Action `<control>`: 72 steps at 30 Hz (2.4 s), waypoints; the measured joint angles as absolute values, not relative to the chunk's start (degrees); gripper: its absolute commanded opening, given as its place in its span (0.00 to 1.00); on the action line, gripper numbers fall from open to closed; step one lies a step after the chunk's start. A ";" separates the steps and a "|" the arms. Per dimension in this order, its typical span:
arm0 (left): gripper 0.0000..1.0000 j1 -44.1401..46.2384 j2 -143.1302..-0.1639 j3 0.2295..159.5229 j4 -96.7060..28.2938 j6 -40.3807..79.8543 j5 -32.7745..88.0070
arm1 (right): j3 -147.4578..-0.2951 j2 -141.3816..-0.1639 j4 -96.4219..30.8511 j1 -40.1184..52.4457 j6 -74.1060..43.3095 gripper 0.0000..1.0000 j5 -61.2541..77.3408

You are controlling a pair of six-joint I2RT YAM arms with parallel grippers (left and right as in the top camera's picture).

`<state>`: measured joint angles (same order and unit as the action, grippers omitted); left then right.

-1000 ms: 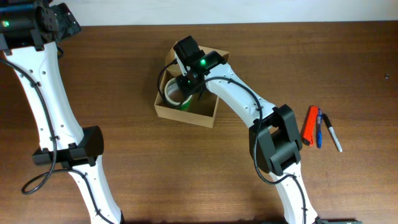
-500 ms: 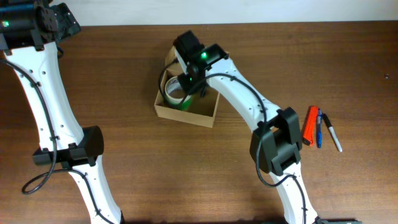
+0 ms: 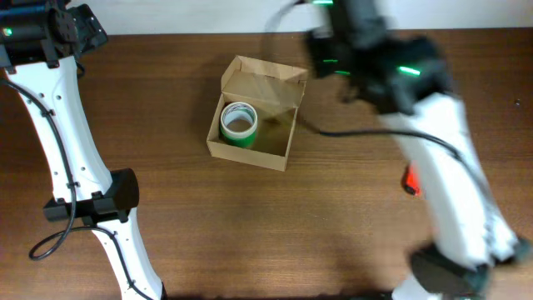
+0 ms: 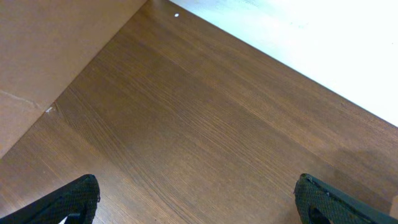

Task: Pack container
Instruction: 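Release the white tape and move the right gripper to the box cutter, then grasp the orange box cutter with the right gripper and lift it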

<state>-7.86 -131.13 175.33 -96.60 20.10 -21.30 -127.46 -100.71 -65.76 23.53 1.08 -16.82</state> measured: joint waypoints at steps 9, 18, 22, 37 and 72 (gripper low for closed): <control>1.00 -7.86 -131.13 175.30 -96.62 20.10 -21.30 | -82.54 -75.90 -60.62 -0.73 -7.90 0.59 -15.05; 1.00 -7.86 -131.13 175.30 -96.62 20.10 -21.30 | -66.78 -83.02 -58.98 -10.02 -16.34 0.60 -3.84; 1.00 -7.86 -131.13 175.30 -96.62 20.10 -21.30 | -66.67 -90.70 -57.41 -12.78 -17.58 0.60 0.95; 1.00 -7.86 -131.13 175.30 -96.62 20.10 -21.30 | -66.48 -102.61 -53.30 -14.92 -16.60 0.60 6.15; 1.00 -7.86 -131.13 175.30 -96.62 20.10 -21.30 | -82.72 -116.38 -64.49 -16.58 -11.57 0.61 1.61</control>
<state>-7.86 -131.13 175.30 -96.62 20.10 -21.30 -82.72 -116.38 -64.49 -16.58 -11.57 1.61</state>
